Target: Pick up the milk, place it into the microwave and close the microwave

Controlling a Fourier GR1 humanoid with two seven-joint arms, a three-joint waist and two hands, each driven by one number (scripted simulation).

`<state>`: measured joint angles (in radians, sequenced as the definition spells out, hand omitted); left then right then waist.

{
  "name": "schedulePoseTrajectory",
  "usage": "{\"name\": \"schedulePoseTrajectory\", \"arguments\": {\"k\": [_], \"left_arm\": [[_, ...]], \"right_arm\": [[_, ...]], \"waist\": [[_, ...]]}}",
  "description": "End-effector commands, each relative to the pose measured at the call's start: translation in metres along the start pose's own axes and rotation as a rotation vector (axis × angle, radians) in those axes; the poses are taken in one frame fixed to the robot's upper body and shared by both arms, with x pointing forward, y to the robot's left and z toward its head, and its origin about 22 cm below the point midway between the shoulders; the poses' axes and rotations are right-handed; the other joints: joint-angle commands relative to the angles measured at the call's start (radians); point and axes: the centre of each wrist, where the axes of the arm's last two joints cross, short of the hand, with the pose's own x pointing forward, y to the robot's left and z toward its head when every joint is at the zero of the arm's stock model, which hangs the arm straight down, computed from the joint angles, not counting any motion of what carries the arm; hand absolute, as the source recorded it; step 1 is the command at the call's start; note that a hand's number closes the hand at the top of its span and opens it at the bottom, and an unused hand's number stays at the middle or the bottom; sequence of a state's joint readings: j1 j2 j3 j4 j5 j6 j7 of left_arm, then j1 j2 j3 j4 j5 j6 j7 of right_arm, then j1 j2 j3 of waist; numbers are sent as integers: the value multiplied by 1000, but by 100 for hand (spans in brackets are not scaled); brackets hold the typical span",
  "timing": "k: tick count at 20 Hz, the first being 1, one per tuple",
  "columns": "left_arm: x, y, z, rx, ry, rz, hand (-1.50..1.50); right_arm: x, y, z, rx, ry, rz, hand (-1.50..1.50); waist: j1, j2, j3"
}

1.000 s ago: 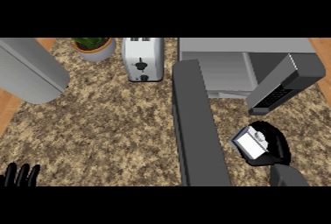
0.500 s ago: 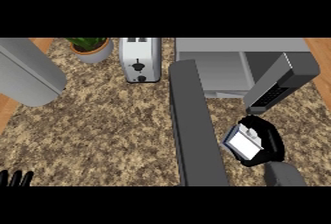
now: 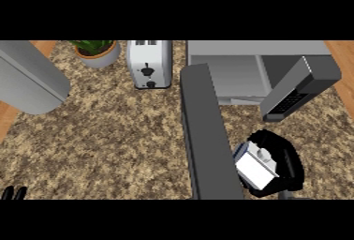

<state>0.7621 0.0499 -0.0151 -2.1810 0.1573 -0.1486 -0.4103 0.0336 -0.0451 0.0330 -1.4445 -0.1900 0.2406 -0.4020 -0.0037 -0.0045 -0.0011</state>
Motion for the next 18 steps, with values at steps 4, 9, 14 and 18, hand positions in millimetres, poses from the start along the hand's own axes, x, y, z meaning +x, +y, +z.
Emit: {"name": "schedulePoseTrajectory", "arguments": {"k": [4,9,14,18], "left_arm": [[8,8,5,8,-9,29,-150],[-7,14,-4,48,4,-16,-150],[-10,36,1,26,8,-39,-150],[-2,29,15,9,21,-16,-150]], "right_arm": [[34,46,-31,-37,-34,8,150],[36,58,-50,-35,-60,70,150],[22,64,-86,-111,-45,202,150],[5,43,-109,-208,-6,248,150]], "waist": [[13,3,1],[9,4,1],[19,5,1],[31,7,1]]}}
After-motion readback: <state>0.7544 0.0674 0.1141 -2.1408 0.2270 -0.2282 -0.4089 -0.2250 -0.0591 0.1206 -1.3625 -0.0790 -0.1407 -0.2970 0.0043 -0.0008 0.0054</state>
